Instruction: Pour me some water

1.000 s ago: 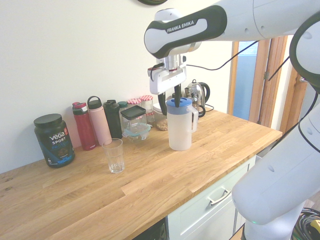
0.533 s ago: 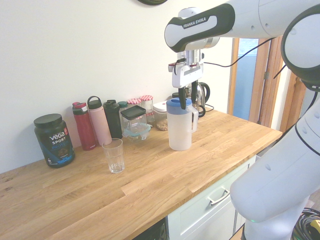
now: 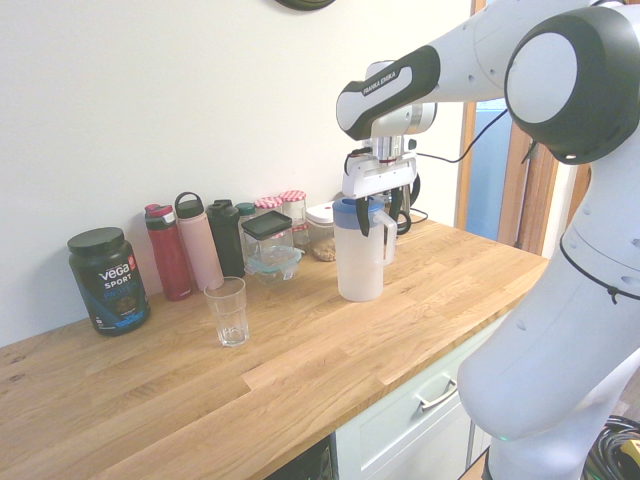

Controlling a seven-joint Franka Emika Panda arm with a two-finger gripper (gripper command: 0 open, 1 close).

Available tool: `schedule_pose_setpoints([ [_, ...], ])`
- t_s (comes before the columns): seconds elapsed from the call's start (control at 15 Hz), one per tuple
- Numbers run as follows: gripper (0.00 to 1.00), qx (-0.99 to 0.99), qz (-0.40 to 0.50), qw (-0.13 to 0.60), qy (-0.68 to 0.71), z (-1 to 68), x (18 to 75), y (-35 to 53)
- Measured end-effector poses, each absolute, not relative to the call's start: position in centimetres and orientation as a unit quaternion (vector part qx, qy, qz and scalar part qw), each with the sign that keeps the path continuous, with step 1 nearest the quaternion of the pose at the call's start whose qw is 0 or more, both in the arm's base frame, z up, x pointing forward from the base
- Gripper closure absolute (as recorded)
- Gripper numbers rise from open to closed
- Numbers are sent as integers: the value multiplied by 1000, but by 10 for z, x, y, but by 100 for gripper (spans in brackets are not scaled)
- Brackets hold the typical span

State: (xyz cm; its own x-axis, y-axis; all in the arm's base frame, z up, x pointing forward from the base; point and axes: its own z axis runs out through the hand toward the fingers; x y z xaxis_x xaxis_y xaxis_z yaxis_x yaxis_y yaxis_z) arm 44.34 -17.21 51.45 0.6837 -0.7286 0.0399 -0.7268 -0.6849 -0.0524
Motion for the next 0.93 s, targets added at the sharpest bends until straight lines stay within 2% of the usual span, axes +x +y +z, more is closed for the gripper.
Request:
schedule_pose_setpoints([
  [0.93,100,-905,-37,-15,423,484,440,-162],
])
